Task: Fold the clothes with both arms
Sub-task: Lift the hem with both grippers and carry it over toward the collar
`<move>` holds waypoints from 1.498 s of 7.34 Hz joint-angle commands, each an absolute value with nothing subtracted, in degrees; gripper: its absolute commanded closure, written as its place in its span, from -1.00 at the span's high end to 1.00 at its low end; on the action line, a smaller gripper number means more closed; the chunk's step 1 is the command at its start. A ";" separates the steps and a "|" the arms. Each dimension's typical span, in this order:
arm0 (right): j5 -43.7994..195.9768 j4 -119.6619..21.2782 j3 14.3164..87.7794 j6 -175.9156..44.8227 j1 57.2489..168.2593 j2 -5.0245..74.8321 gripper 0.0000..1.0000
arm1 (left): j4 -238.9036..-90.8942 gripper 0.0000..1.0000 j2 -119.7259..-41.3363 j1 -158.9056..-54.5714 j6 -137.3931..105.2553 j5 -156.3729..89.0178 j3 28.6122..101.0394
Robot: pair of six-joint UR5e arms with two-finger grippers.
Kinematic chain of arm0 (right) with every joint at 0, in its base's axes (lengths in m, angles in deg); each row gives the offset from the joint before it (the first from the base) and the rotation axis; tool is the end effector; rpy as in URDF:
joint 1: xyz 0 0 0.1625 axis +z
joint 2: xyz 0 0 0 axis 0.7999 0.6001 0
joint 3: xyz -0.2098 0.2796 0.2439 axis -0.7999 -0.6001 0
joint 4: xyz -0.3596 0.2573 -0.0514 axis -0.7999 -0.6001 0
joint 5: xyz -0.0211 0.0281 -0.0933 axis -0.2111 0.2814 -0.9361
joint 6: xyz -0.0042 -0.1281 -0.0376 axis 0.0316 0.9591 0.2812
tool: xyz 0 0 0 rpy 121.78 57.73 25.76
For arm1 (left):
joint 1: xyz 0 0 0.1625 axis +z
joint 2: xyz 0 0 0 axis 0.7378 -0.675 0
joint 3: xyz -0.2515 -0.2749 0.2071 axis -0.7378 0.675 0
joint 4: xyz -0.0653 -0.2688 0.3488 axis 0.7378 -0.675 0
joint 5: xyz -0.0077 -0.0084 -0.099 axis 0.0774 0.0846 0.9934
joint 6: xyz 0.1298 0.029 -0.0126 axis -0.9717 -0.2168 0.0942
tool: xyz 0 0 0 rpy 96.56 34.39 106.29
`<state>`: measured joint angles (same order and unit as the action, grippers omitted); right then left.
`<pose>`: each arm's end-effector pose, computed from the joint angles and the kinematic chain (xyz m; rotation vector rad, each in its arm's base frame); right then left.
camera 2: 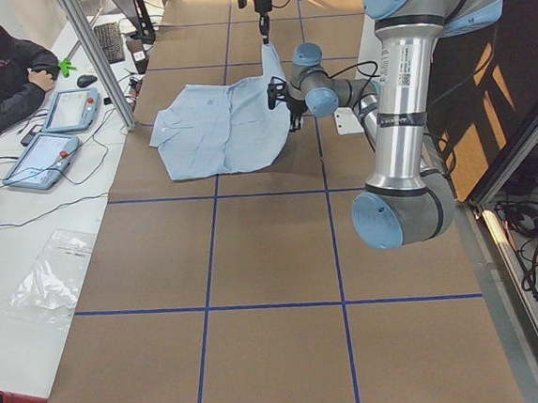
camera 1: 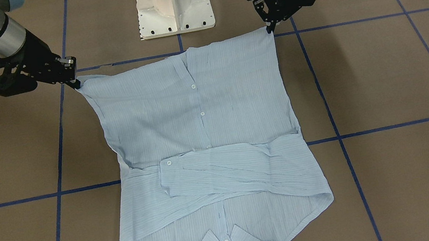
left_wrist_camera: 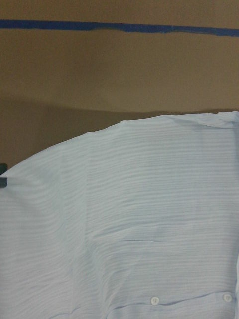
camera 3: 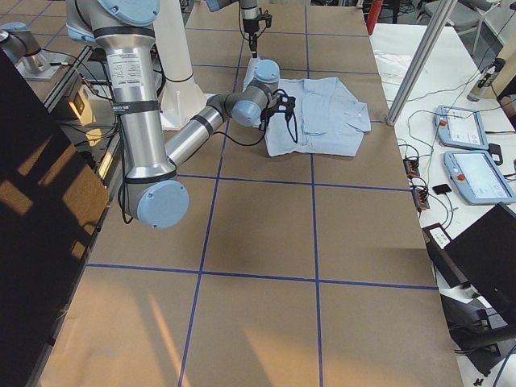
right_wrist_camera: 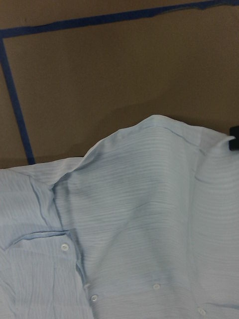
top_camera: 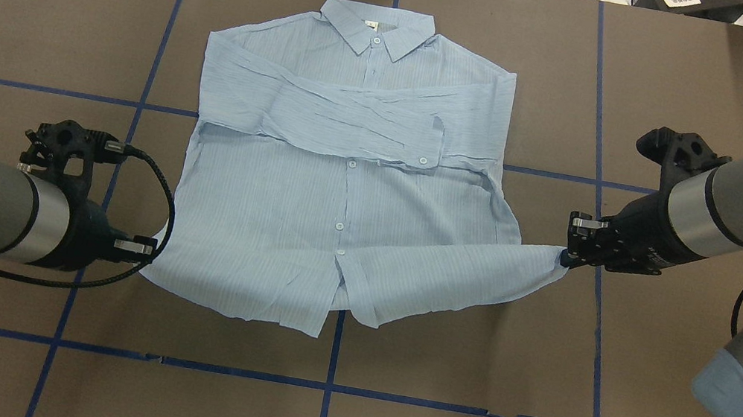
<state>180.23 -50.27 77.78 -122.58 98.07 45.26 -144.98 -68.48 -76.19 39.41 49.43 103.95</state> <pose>-0.3493 -0.4231 0.3004 -0.0749 -1.0522 0.1580 0.3959 -0.3296 0.2666 0.1689 0.9509 -0.0220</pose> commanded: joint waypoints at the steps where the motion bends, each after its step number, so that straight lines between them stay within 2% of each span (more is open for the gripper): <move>1: 182.43 -50.40 74.88 -122.17 101.89 40.88 -1.00 | -145.30 -1.00 -69.11 -81.80 34.96 52.19 103.67; 3: 183.58 -50.49 70.40 -122.17 105.23 35.44 -1.00 | -149.32 -1.00 -71.47 -85.15 34.77 54.64 100.79; 7: 183.32 -50.32 61.00 -121.91 108.93 27.34 -1.00 | -153.12 -1.00 -81.48 -99.01 27.85 62.72 86.31; 10: 183.15 -50.23 48.36 -121.30 110.42 18.74 -1.00 | -170.46 -1.00 -89.13 -102.04 27.38 65.11 64.63; 11: 183.14 -50.23 45.97 -120.68 111.21 17.32 -1.00 | -173.05 -1.00 -90.45 -102.12 27.38 65.11 60.91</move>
